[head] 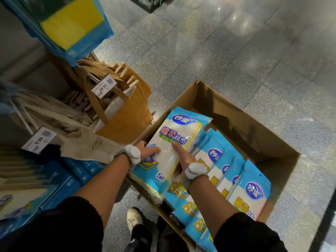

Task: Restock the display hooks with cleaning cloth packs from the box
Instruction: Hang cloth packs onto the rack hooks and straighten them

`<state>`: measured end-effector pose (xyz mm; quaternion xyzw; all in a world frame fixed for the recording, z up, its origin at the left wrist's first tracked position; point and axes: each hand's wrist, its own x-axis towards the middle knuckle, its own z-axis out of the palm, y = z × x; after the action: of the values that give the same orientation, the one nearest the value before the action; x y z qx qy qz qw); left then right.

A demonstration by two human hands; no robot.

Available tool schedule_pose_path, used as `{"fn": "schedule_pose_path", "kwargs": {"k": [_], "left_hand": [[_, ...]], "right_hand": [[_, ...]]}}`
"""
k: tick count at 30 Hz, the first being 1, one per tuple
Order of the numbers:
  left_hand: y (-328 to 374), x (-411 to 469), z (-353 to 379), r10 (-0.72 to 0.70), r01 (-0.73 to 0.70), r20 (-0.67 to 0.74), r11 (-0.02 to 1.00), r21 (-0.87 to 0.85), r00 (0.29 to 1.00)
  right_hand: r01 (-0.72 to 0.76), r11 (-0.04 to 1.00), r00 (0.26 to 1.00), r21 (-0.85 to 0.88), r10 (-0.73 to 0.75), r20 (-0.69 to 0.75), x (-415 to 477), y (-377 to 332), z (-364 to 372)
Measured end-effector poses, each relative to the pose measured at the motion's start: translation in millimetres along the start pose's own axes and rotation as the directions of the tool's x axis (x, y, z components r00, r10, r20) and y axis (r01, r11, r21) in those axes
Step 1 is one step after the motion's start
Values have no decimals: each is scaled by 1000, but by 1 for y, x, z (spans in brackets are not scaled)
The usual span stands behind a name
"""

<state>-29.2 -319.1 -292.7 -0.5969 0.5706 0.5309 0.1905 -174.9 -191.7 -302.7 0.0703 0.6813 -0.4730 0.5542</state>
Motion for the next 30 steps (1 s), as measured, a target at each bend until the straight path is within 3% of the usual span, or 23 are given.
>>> {"fn": "schedule_pose_path", "kwargs": {"k": [9,16,20,24,25,28,30], "left_hand": [[-14,-10,-6,16,-6,53,984,-181,998],[-8,-35,7,72,-26,171,967,-254,983],[-9,-53,10,108,-75,43,881,-467,993],[-13,-54,0,240,-279,-142,807,-521,960],[-15,-52,-2,226,-276,-159,805,-526,961],[-11,-59,-9,135,-102,5,777,-621,991],[-8,-65,-14,119,-98,-15,724,-683,993]], "right_hand": [[42,998,992,51,-48,115,-24,-8,11],[57,998,996,-13,-56,72,-31,-23,-11],[-60,998,990,-29,63,127,-53,-47,-25],[-15,1000,964,-4,16,264,-75,-60,-37],[-16,1000,955,10,12,295,-82,-64,-39],[-11,1000,937,-11,14,348,-99,-74,-40],[-5,998,929,-63,28,368,-104,-78,-39]]}}
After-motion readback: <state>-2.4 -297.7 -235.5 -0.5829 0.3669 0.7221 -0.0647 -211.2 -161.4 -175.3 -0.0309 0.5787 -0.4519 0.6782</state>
